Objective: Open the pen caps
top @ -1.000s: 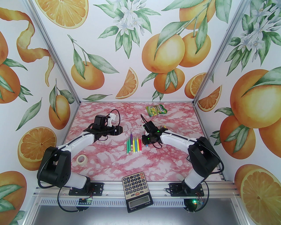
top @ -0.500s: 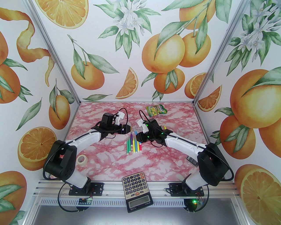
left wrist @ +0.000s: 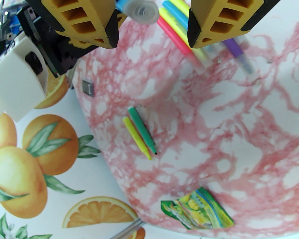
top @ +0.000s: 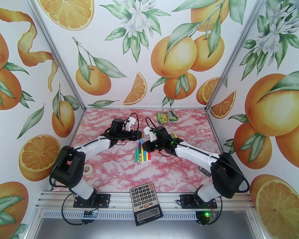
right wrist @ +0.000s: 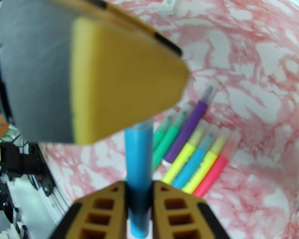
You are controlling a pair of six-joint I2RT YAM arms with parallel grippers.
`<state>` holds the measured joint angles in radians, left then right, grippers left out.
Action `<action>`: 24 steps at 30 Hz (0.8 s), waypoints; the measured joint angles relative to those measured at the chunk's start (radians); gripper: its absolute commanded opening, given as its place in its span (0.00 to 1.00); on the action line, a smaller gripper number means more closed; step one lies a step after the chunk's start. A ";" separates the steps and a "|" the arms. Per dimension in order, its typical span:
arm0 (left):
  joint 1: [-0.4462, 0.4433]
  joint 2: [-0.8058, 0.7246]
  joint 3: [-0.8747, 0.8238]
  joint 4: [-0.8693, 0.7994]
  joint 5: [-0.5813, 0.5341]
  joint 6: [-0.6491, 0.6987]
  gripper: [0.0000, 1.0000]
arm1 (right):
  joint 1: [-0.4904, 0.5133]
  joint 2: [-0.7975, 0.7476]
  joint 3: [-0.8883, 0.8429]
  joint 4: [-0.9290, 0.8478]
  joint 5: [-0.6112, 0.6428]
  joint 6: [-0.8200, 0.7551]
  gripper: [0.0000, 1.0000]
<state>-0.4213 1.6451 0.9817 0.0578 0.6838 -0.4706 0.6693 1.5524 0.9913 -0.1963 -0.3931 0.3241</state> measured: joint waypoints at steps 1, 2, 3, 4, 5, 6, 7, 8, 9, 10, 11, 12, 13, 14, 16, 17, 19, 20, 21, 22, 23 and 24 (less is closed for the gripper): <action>-0.001 0.002 0.001 0.002 0.002 -0.002 0.40 | 0.000 -0.001 -0.002 0.005 0.000 0.000 0.20; -0.003 0.005 0.002 0.006 0.007 -0.005 0.37 | 0.000 -0.003 -0.003 0.011 0.000 0.000 0.20; -0.004 0.006 0.003 0.008 0.010 -0.009 0.35 | 0.000 -0.003 -0.005 0.014 0.000 0.000 0.20; -0.006 0.007 0.003 0.012 0.016 -0.012 0.32 | 0.000 -0.003 -0.006 0.017 0.000 0.000 0.20; -0.007 0.007 0.004 0.014 0.019 -0.016 0.29 | 0.000 -0.003 -0.008 0.018 0.000 0.000 0.20; -0.008 0.007 0.005 0.016 0.023 -0.018 0.27 | 0.000 -0.003 -0.009 0.018 0.000 0.000 0.20; -0.008 0.007 0.005 0.018 0.025 -0.020 0.25 | 0.000 -0.003 -0.010 0.019 0.000 0.000 0.20; -0.008 0.007 0.007 0.018 0.029 -0.024 0.22 | 0.000 -0.003 -0.011 0.018 0.000 0.000 0.20; -0.008 0.007 0.009 0.020 0.034 -0.028 0.20 | 0.000 -0.003 -0.012 0.019 0.000 0.000 0.20; -0.008 0.007 0.012 0.022 0.042 -0.032 0.17 | 0.000 -0.003 -0.013 0.019 0.000 0.000 0.21; -0.010 0.007 0.017 0.024 0.051 -0.038 0.14 | 0.000 -0.003 -0.014 0.020 0.001 0.000 0.21; -0.013 0.007 0.021 0.025 0.055 -0.041 0.12 | 0.001 -0.003 -0.015 0.021 0.002 0.000 0.23; -0.016 0.007 0.023 0.026 0.058 -0.043 0.10 | 0.001 -0.003 -0.016 0.022 0.003 0.000 0.26; -0.016 0.007 0.023 0.027 0.058 -0.046 0.07 | 0.001 -0.003 -0.016 0.022 0.004 -0.002 0.28; -0.016 0.007 0.024 0.027 0.057 -0.048 0.04 | 0.001 -0.003 -0.018 0.029 0.005 -0.001 0.31; -0.016 0.009 0.024 0.027 0.057 -0.050 0.03 | 0.001 -0.003 -0.018 0.035 0.005 -0.002 0.33; -0.016 0.013 0.024 0.029 0.058 -0.055 0.01 | 0.001 -0.003 -0.022 0.048 0.005 0.000 0.34; -0.016 0.015 0.024 0.029 0.060 -0.058 0.00 | 0.001 -0.003 -0.025 0.058 0.008 0.000 0.34; -0.016 0.017 0.025 0.031 0.061 -0.063 0.00 | 0.001 -0.003 -0.027 0.066 0.008 0.000 0.34; -0.016 0.021 0.026 0.032 0.064 -0.069 0.00 | 0.001 -0.002 -0.029 0.074 0.008 0.001 0.34; -0.016 0.023 0.028 0.033 0.067 -0.074 0.00 | 0.001 0.000 -0.031 0.082 0.008 0.001 0.34; -0.016 0.026 0.030 0.036 0.068 -0.077 0.00 | 0.001 0.002 -0.031 0.090 0.008 0.001 0.34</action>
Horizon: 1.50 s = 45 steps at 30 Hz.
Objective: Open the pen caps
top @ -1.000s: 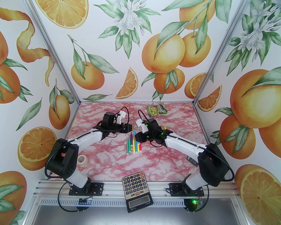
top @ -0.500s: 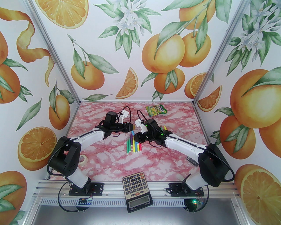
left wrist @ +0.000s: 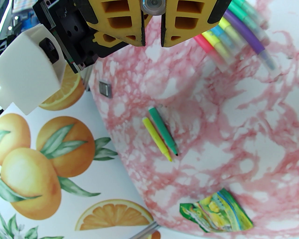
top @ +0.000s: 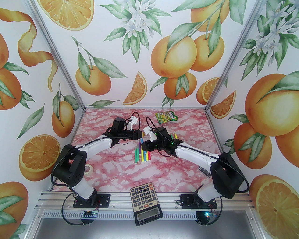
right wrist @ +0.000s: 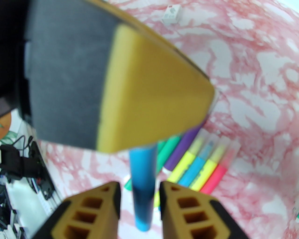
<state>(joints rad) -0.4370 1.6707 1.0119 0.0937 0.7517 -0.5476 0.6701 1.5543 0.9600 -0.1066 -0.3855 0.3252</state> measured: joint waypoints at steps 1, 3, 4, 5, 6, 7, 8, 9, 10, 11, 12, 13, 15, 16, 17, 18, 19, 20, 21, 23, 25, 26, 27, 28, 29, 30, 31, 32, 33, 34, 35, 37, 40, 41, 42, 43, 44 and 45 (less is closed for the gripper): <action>0.000 0.001 0.003 0.001 0.002 -0.003 0.00 | 0.000 0.004 0.000 0.008 0.000 0.000 0.34; 0.000 0.001 0.005 0.005 0.006 -0.008 0.00 | 0.000 0.011 -0.001 0.016 0.000 0.000 0.34; 0.000 0.001 0.006 0.008 0.009 -0.013 0.00 | 0.000 0.016 -0.001 0.019 0.000 0.000 0.33; 0.000 0.001 0.007 0.008 0.009 -0.019 0.00 | 0.000 0.020 -0.001 0.023 0.000 0.000 0.32; 0.000 0.001 0.007 0.009 0.010 -0.022 0.00 | 0.000 0.023 -0.001 0.027 0.000 0.000 0.31; 0.000 0.001 0.007 0.009 0.011 -0.023 0.00 | 0.000 0.024 -0.001 0.030 0.000 0.000 0.30; 0.003 0.001 0.007 0.010 0.011 -0.026 0.00 | 0.000 0.025 -0.002 0.032 0.000 0.000 0.28; 0.003 0.001 0.007 0.011 0.011 -0.028 0.00 | 0.000 0.025 -0.002 0.034 0.000 0.000 0.26; 0.003 0.001 0.007 0.014 0.011 -0.030 0.00 | 0.000 0.025 -0.003 0.035 0.000 0.001 0.23; 0.004 0.001 0.007 0.015 0.012 -0.030 0.00 | 0.000 0.025 -0.003 0.035 0.001 0.002 0.21; 0.005 0.001 0.007 0.015 0.013 -0.031 0.00 | 0.000 0.025 -0.003 0.036 0.001 0.001 0.19; 0.007 0.001 0.007 0.015 0.014 -0.033 0.00 | 0.000 0.025 -0.003 0.037 0.001 0.001 0.16; 0.011 0.001 0.007 0.014 0.018 -0.039 0.00 | 0.000 0.025 -0.006 0.042 0.001 0.002 0.13; 0.013 0.001 0.007 0.014 0.021 -0.045 0.00 | 0.000 0.024 -0.009 0.048 0.001 -0.003 0.11; 0.016 0.001 0.007 0.014 0.024 -0.048 0.00 | 0.000 0.024 -0.013 0.055 0.001 -0.005 0.10; 0.018 0.001 0.007 0.014 0.026 -0.051 0.00 | 0.000 0.022 -0.016 0.059 0.000 -0.009 0.09; 0.021 0.001 0.007 0.014 0.031 -0.056 0.00 | 0.000 0.018 -0.020 0.062 0.000 -0.012 0.09; 0.023 0.001 0.007 0.014 0.037 -0.060 0.00 | 0.000 0.013 -0.026 0.067 0.000 -0.017 0.08; 0.025 0.001 0.007 0.014 0.042 -0.067 0.00 | 0.000 0.007 -0.032 0.072 0.000 -0.020 0.08; 0.029 0.001 0.007 0.013 0.056 -0.081 0.00 | 0.000 -0.008 -0.048 0.085 0.000 -0.029 0.06; 0.034 0.001 0.007 0.012 0.070 -0.094 0.00 | 0.000 -0.020 -0.063 0.098 0.001 -0.037 0.06; 0.036 0.001 0.007 0.012 0.076 -0.101 0.00 | 0.000 -0.025 -0.069 0.103 0.002 -0.039 0.06; 0.038 0.001 0.007 0.012 0.083 -0.108 0.00 | 0.000 -0.031 -0.074 0.109 0.004 -0.043 0.05; 0.042 0.001 0.007 0.012 0.090 -0.114 0.00 | 0.000 -0.037 -0.079 0.113 0.006 -0.046 0.05; 0.043 0.001 0.007 0.012 0.095 -0.121 0.00 | 0.000 -0.042 -0.084 0.119 0.009 -0.050 0.05; 0.046 0.001 0.007 0.012 0.100 -0.127 0.00 | 0.000 -0.047 -0.088 0.123 0.011 -0.054 0.04; 0.048 0.001 0.007 0.012 0.106 -0.132 0.00 | 0.000 -0.050 -0.093 0.129 0.012 -0.055 0.04; 0.051 0.001 0.007 0.012 0.111 -0.135 0.00 | 0.000 -0.053 -0.096 0.135 0.012 -0.057 0.03; 0.053 0.001 0.006 0.013 0.115 -0.142 0.00 | 0.000 -0.055 -0.099 0.139 0.013 -0.058 0.03; 0.055 0.001 0.005 0.013 0.118 -0.149 0.00 | 0.000 -0.056 -0.101 0.142 0.013 -0.061 0.03; 0.058 0.001 0.005 0.013 0.121 -0.154 0.00 | 0.000 -0.057 -0.102 0.146 0.014 -0.062 0.02; 0.063 0.001 0.003 0.013 0.126 -0.161 0.00 | 0.000 -0.057 -0.105 0.153 0.016 -0.065 0.02; 0.070 0.001 -0.001 0.014 0.131 -0.179 0.00 | 0.000 -0.057 -0.109 0.165 0.016 -0.066 0.01; 0.072 0.001 -0.003 0.015 0.129 -0.183 0.00 | 0.000 -0.057 -0.111 0.166 0.015 -0.069 0.01; 0.085 0.001 -0.003 0.028 0.107 -0.183 0.00 | 0.000 -0.063 -0.121 0.139 0.015 -0.072 0.01; 0.111 0.001 -0.003 0.044 0.088 -0.186 0.00 | 0.000 -0.068 -0.139 0.113 0.015 -0.077 0.01; 0.136 0.001 -0.003 0.055 0.076 -0.187 0.00 | 0.000 -0.069 -0.152 0.090 0.014 -0.080 0.01; 0.161 0.001 -0.003 0.066 0.062 -0.191 0.00 | 0.000 -0.069 -0.164 0.069 0.014 -0.082 0.00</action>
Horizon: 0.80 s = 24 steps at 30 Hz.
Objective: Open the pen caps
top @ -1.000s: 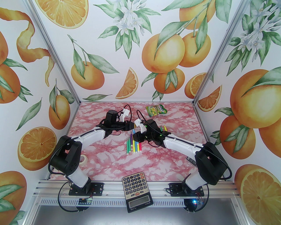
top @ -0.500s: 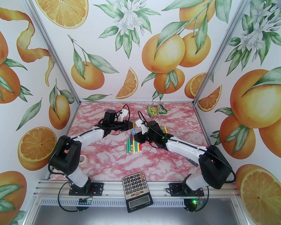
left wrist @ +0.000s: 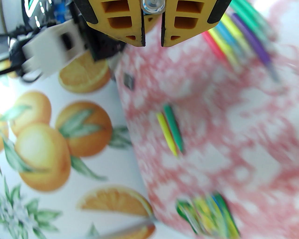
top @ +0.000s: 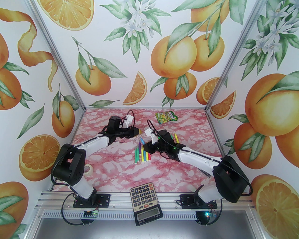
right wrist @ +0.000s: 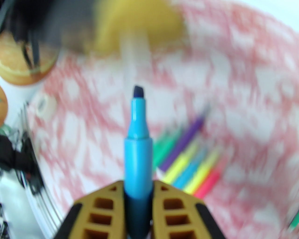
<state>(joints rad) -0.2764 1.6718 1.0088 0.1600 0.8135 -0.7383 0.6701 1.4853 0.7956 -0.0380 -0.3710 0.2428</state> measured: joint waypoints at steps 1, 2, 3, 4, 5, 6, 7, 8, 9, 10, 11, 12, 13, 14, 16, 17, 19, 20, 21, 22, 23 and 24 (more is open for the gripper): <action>0.026 0.000 0.000 0.010 -0.015 -0.007 0.00 | 0.000 0.000 -0.010 -0.020 0.000 -0.002 0.00; 0.038 0.000 0.000 0.016 -0.025 -0.013 0.00 | 0.000 0.000 -0.016 -0.031 0.000 -0.005 0.00; 0.045 0.000 0.000 0.023 -0.033 -0.016 0.00 | 0.000 0.000 -0.018 -0.042 0.000 -0.008 0.00; 0.045 0.000 0.000 0.026 -0.037 -0.018 0.00 | 0.000 0.000 -0.020 -0.049 0.001 -0.009 0.00; 0.042 0.000 0.000 0.026 -0.038 -0.018 0.00 | 0.000 0.000 -0.021 -0.051 0.001 -0.009 0.00; 0.038 0.000 0.000 0.023 -0.044 -0.012 0.00 | 0.000 0.000 -0.021 -0.052 0.006 -0.009 0.00; 0.035 0.000 0.002 0.011 -0.054 -0.002 0.00 | 0.000 0.000 -0.021 -0.053 0.013 -0.008 0.00; 0.032 0.000 0.006 -0.009 -0.063 0.012 0.00 | -0.001 0.000 -0.021 -0.054 0.021 -0.008 0.00; 0.029 0.000 0.013 -0.040 -0.081 0.036 0.00 | -0.003 -0.001 -0.021 -0.055 0.033 -0.008 0.00; 0.027 0.000 0.023 -0.086 -0.102 0.062 0.00 | -0.006 -0.001 -0.021 -0.056 0.048 -0.006 0.00; 0.025 -0.001 0.032 -0.121 -0.121 0.085 0.00 | -0.010 -0.001 -0.021 -0.057 0.061 -0.004 0.00; 0.023 -0.003 0.044 -0.168 -0.148 0.114 0.00 | -0.018 -0.001 -0.021 -0.058 0.078 0.000 0.00; 0.020 -0.006 0.055 -0.212 -0.175 0.143 0.00 | -0.026 -0.001 -0.020 -0.058 0.097 0.005 0.00; 0.020 -0.011 0.064 -0.249 -0.199 0.168 0.00 | -0.034 -0.001 -0.020 -0.059 0.115 0.011 0.00; 0.018 -0.024 0.080 -0.328 -0.254 0.220 0.00 | -0.053 0.001 -0.017 -0.065 0.161 0.023 0.00; 0.018 -0.031 0.085 -0.358 -0.275 0.239 0.00 | -0.061 0.003 -0.014 -0.066 0.185 0.030 0.00; 0.016 -0.042 0.096 -0.424 -0.328 0.282 0.00 | -0.076 0.015 0.001 -0.072 0.238 0.042 0.00; 0.014 -0.044 0.101 -0.451 -0.348 0.299 0.00 | -0.080 0.022 0.009 -0.076 0.261 0.048 0.00; 0.011 -0.045 0.109 -0.481 -0.378 0.320 0.00 | -0.084 0.031 0.020 -0.080 0.289 0.054 0.00; 0.007 -0.045 0.116 -0.510 -0.409 0.336 0.00 | -0.089 0.039 0.030 -0.087 0.313 0.059 0.00; 0.003 -0.045 0.121 -0.535 -0.436 0.353 0.00 | -0.090 0.045 0.039 -0.093 0.332 0.064 0.00; -0.003 -0.045 0.127 -0.565 -0.470 0.372 0.00 | -0.092 0.054 0.050 -0.101 0.359 0.068 0.00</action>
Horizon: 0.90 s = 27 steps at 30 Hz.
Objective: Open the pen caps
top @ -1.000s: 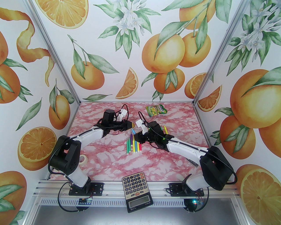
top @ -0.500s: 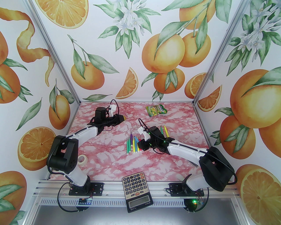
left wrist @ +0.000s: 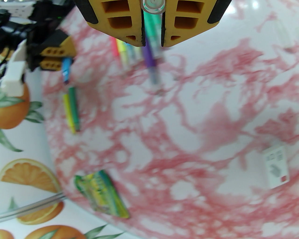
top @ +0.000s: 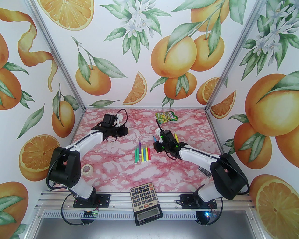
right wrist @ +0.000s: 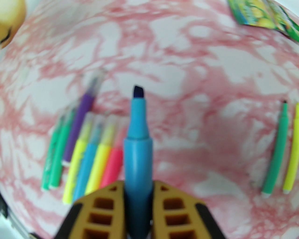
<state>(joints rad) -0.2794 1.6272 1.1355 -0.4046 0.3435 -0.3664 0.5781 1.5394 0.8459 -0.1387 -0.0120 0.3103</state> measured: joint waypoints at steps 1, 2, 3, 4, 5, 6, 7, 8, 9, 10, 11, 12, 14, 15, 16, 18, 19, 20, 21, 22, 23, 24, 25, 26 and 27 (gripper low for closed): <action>-0.006 0.000 0.006 -0.028 -0.029 0.014 0.00 | -0.003 0.009 0.014 -0.009 0.027 0.005 0.00; -0.012 0.001 0.010 -0.050 -0.056 0.028 0.00 | -0.003 0.018 0.024 -0.014 0.045 0.007 0.00; -0.018 0.001 0.015 -0.074 -0.086 0.041 0.00 | -0.005 0.027 0.035 -0.018 0.065 0.011 0.00; -0.024 0.002 0.020 -0.095 -0.112 0.054 0.00 | -0.007 0.037 0.045 -0.023 0.084 0.015 0.00; -0.028 0.005 0.024 -0.110 -0.135 0.062 0.00 | -0.010 0.048 0.053 -0.027 0.100 0.016 0.00; -0.033 0.010 0.031 -0.129 -0.164 0.075 0.00 | -0.012 0.058 0.062 -0.033 0.116 0.019 0.01; -0.038 0.018 0.037 -0.146 -0.190 0.085 0.00 | -0.016 0.069 0.070 -0.041 0.132 0.023 0.01; -0.042 0.024 0.042 -0.158 -0.210 0.090 0.00 | -0.020 0.078 0.077 -0.047 0.146 0.027 0.01; -0.045 0.034 0.048 -0.172 -0.235 0.097 0.00 | -0.025 0.088 0.083 -0.053 0.159 0.031 0.01; -0.049 0.045 0.052 -0.184 -0.256 0.106 0.00 | -0.030 0.098 0.089 -0.057 0.171 0.035 0.01; -0.050 0.053 0.054 -0.192 -0.270 0.111 0.00 | -0.034 0.106 0.093 -0.061 0.180 0.039 0.01; -0.051 0.064 0.058 -0.203 -0.293 0.115 0.00 | -0.039 0.117 0.097 -0.064 0.193 0.042 0.02; -0.054 0.085 0.060 -0.216 -0.319 0.122 0.00 | -0.044 0.131 0.100 -0.071 0.204 0.049 0.03; -0.054 0.096 0.060 -0.222 -0.335 0.128 0.00 | -0.048 0.139 0.101 -0.075 0.210 0.050 0.03; -0.054 0.107 0.060 -0.228 -0.350 0.133 0.00 | -0.050 0.146 0.104 -0.078 0.217 0.052 0.03; -0.054 0.127 0.061 -0.235 -0.378 0.139 0.00 | -0.055 0.159 0.108 -0.082 0.225 0.056 0.03; -0.055 0.138 0.063 -0.239 -0.396 0.142 0.00 | -0.055 0.165 0.112 -0.087 0.230 0.058 0.04; -0.055 0.146 0.064 -0.241 -0.412 0.143 0.00 | -0.055 0.171 0.115 -0.090 0.235 0.060 0.04; -0.055 0.155 0.064 -0.244 -0.428 0.146 0.00 | -0.055 0.179 0.119 -0.095 0.241 0.061 0.05; -0.055 0.162 0.065 -0.247 -0.442 0.150 0.00 | -0.056 0.187 0.124 -0.098 0.246 0.064 0.05; -0.055 0.167 0.065 -0.249 -0.451 0.156 0.00 | -0.057 0.192 0.127 -0.098 0.250 0.066 0.05; -0.055 0.173 0.065 -0.251 -0.466 0.161 0.00 | -0.058 0.200 0.131 -0.100 0.254 0.068 0.06; -0.055 0.175 0.065 -0.251 -0.471 0.161 0.00 | -0.058 0.203 0.133 -0.101 0.257 0.069 0.06; -0.055 0.177 0.065 -0.252 -0.476 0.163 0.00 | -0.059 0.204 0.135 -0.103 0.258 0.071 0.06; -0.055 0.181 0.065 -0.253 -0.485 0.165 0.00 | -0.062 0.207 0.138 -0.106 0.263 0.072 0.07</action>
<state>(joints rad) -0.3344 1.8080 1.2003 -0.6575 -0.1417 -0.2016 0.5163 1.7466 0.9840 -0.2451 0.2508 0.3828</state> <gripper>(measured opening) 0.151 0.170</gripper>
